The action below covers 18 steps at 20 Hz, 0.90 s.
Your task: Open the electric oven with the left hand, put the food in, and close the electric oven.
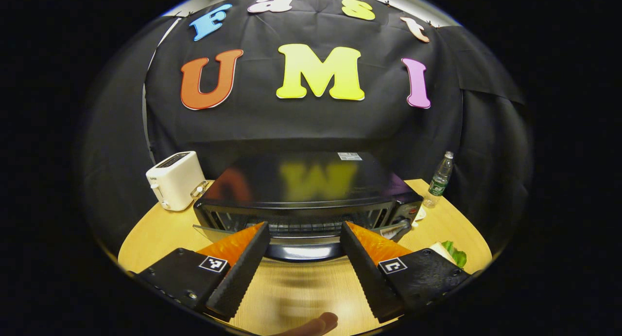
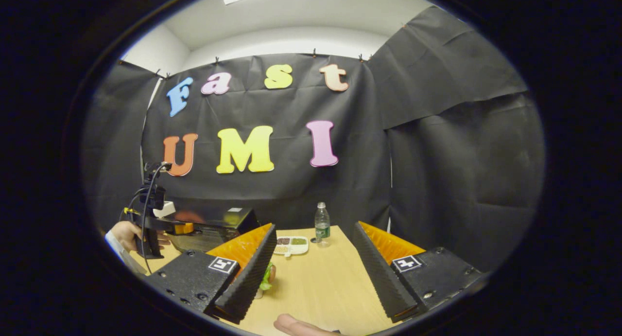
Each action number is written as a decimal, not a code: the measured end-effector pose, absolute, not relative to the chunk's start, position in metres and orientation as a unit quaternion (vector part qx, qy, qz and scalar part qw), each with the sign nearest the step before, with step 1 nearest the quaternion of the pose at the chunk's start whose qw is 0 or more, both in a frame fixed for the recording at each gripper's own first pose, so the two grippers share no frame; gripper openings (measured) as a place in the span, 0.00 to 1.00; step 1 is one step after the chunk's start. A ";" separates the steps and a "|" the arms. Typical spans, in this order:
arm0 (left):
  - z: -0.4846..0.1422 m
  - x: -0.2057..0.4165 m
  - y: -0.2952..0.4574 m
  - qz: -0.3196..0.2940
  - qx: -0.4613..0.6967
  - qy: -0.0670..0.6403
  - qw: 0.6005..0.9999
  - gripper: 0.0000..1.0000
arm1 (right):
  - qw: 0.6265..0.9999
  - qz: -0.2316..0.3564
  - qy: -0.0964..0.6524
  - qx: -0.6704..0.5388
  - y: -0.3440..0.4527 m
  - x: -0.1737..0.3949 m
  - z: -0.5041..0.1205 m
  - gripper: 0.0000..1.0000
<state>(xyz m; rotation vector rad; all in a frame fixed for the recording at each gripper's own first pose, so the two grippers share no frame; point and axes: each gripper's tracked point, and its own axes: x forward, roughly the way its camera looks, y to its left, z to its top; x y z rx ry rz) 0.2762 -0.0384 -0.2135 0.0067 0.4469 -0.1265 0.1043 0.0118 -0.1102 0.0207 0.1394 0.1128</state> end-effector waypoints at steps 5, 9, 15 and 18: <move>-0.232 0.233 -0.037 -0.065 -0.002 0.212 0.975 0.98 | 0.996 0.059 0.072 0.002 0.025 0.087 -0.109 0.96; -0.255 0.203 -0.033 -0.063 -0.003 0.207 0.976 0.97 | 0.995 0.061 0.075 0.010 0.033 0.077 -0.115 0.96; -0.288 0.176 -0.034 -0.056 0.003 0.208 0.976 0.97 | 0.995 0.055 0.086 0.021 0.036 0.070 -0.124 0.96; -0.301 0.170 -0.032 -0.051 0.010 0.219 0.974 0.97 | 0.995 0.052 0.081 0.023 0.034 0.066 -0.123 0.96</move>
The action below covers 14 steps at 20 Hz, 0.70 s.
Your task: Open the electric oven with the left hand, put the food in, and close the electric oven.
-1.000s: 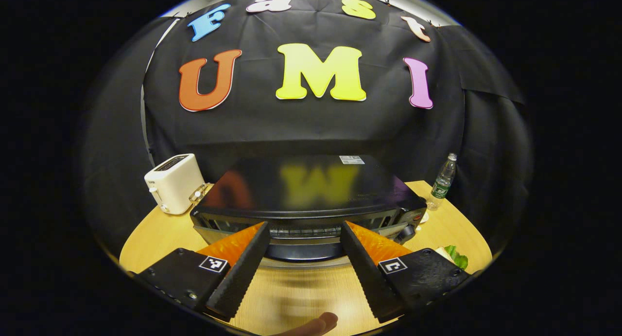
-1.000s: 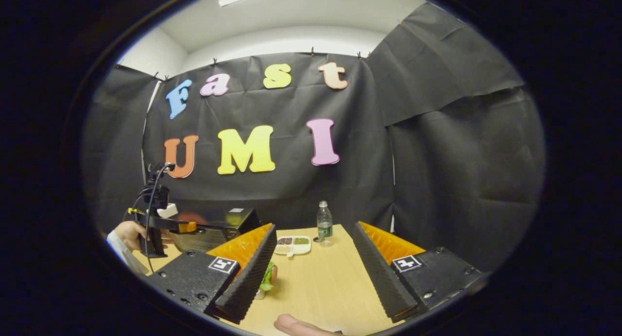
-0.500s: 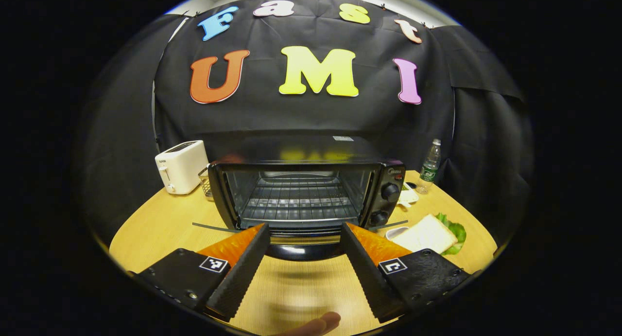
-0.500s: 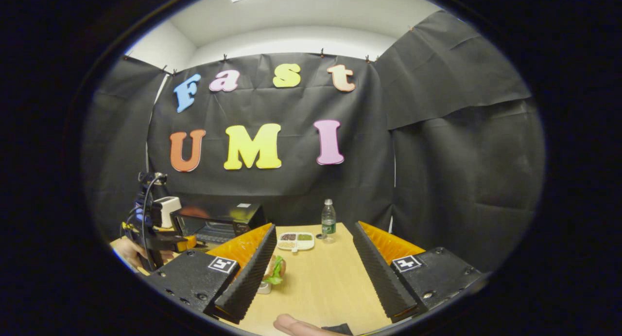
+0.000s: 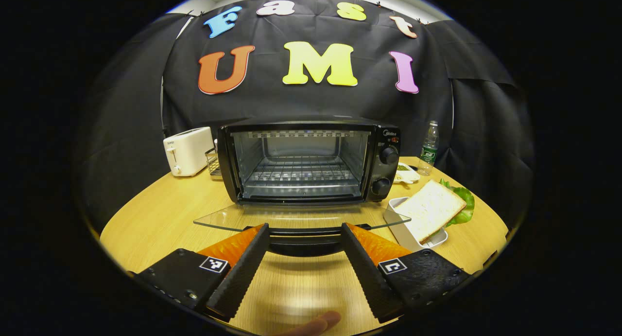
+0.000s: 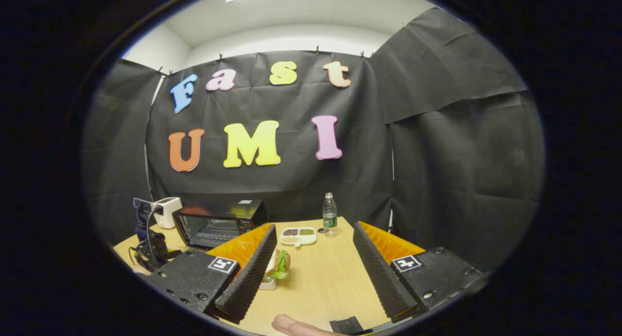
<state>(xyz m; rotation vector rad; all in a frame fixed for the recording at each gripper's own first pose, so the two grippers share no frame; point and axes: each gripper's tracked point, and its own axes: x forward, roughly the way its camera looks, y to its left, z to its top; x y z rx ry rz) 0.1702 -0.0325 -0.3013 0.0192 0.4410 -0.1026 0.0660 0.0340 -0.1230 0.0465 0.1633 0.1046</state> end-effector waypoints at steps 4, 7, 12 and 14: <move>-0.314 0.165 -0.032 -0.048 0.006 0.233 0.971 0.97 | 0.995 0.053 0.085 0.024 0.034 0.065 -0.126 0.96; -0.325 0.159 -0.033 -0.048 0.012 0.249 0.967 0.97 | 0.995 0.052 0.086 0.024 0.034 0.065 -0.127 0.96; -0.353 0.153 -0.032 -0.040 0.004 0.281 0.959 0.95 | 0.994 0.050 0.089 0.025 0.030 0.065 -0.131 0.96; -0.349 0.151 -0.033 -0.041 0.010 0.272 0.961 0.95 | 0.994 0.049 0.091 0.024 0.028 0.067 -0.133 0.96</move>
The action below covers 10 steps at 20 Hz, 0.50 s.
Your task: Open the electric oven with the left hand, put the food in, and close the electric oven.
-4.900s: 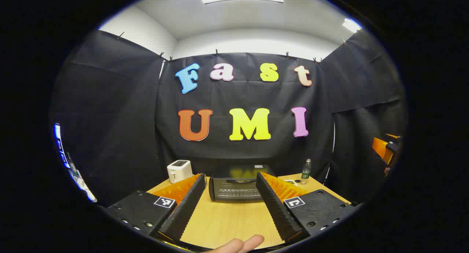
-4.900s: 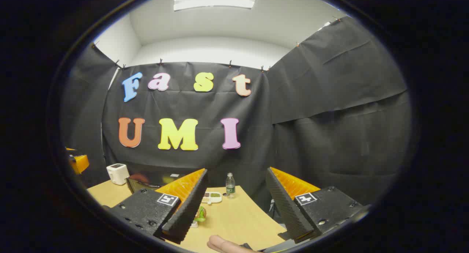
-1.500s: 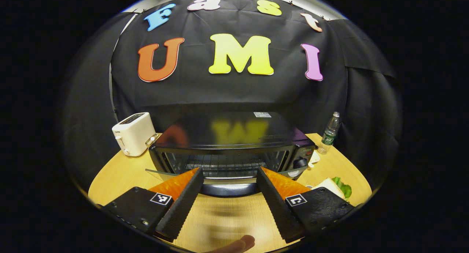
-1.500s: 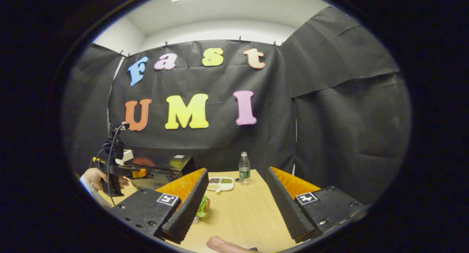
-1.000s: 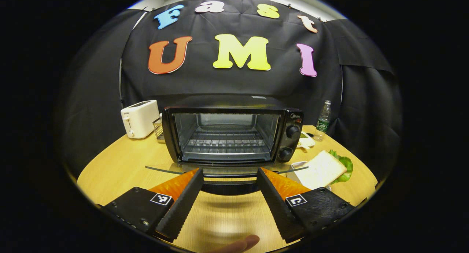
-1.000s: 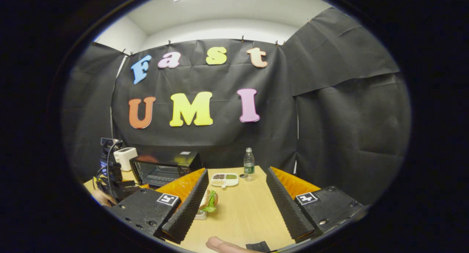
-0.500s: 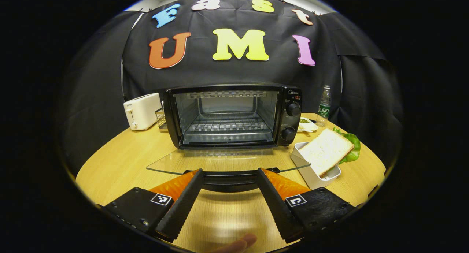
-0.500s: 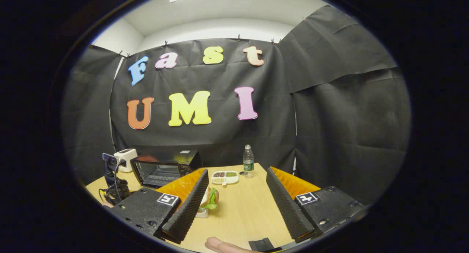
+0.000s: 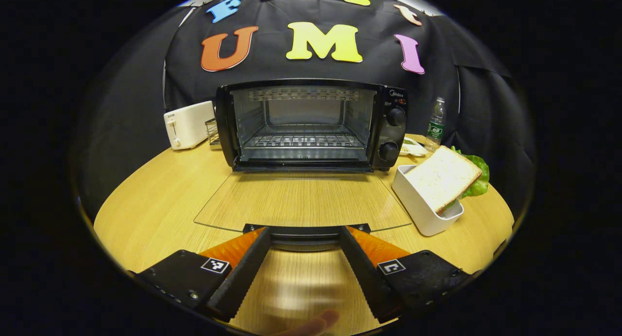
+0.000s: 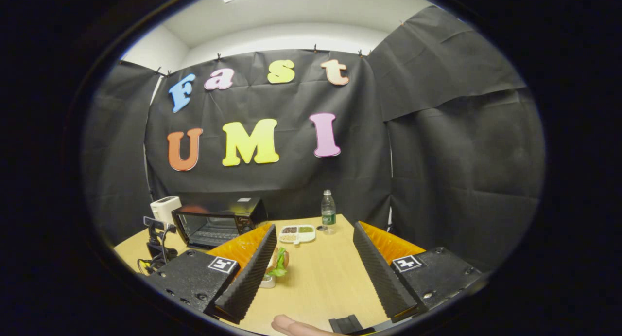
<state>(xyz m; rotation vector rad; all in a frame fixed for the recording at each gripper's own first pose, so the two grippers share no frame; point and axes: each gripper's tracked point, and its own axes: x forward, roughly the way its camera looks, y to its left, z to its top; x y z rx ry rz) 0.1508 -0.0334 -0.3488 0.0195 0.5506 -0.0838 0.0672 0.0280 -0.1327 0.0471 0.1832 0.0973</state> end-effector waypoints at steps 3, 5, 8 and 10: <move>-0.332 0.149 -0.035 -0.052 -0.002 0.253 0.966 0.95 | 0.993 0.051 0.099 0.023 0.029 0.072 -0.137 0.96; -0.310 0.147 -0.032 -0.052 0.020 0.229 0.972 0.94 | 0.992 0.061 0.108 0.023 0.033 0.081 -0.140 0.96; -0.270 0.145 -0.033 -0.058 0.037 0.190 0.979 0.94 | 0.988 0.076 0.133 0.024 0.038 0.101 -0.149 0.96; -0.242 0.144 -0.033 -0.060 0.034 0.166 0.984 0.95 | 0.984 0.084 0.154 0.034 0.040 0.116 -0.155 0.96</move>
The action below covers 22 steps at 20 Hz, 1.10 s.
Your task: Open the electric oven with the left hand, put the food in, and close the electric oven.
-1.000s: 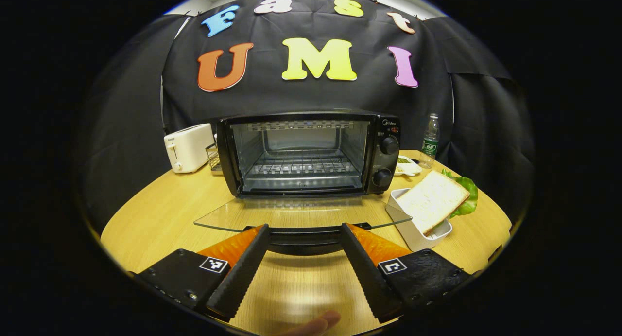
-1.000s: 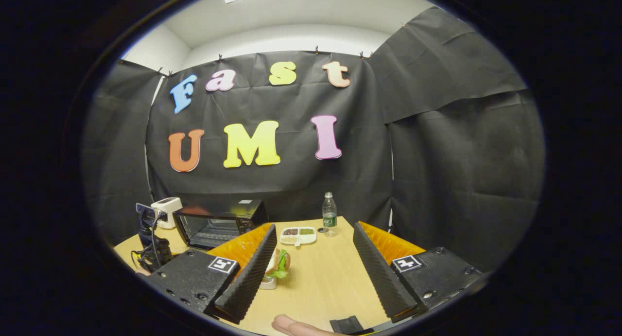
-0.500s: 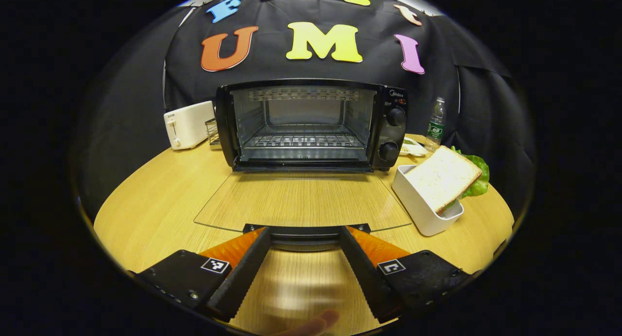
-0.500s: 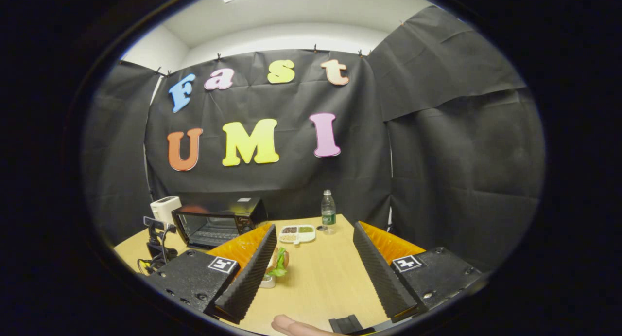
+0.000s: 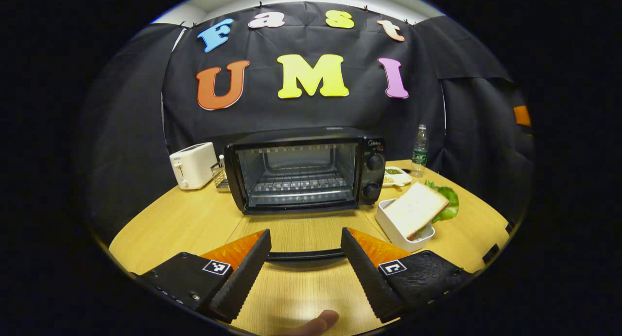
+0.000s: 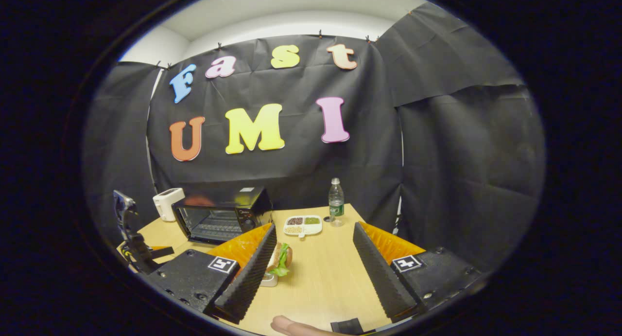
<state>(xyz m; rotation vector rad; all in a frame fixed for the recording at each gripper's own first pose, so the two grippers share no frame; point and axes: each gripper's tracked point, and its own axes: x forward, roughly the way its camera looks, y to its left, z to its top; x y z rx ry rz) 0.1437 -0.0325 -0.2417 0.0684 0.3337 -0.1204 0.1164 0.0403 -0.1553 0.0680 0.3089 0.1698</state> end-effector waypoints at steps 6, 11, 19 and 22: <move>-0.145 0.136 -0.009 -0.047 -0.015 0.096 0.994 0.97 | 0.964 0.124 0.233 0.036 0.050 0.163 -0.192 0.97; -0.073 0.124 0.030 -0.013 0.000 0.049 0.999 0.96 | 0.925 0.184 0.331 0.043 0.078 0.184 -0.241 0.95; -0.037 0.091 0.019 -0.022 0.013 0.000 1.000 0.93 | 0.819 0.277 0.493 0.093 0.130 0.204 -0.308 0.92; -0.044 0.083 0.018 -0.019 0.007 0.003 1.000 0.93 | 0.771 0.303 0.540 0.148 0.144 0.210 -0.316 0.87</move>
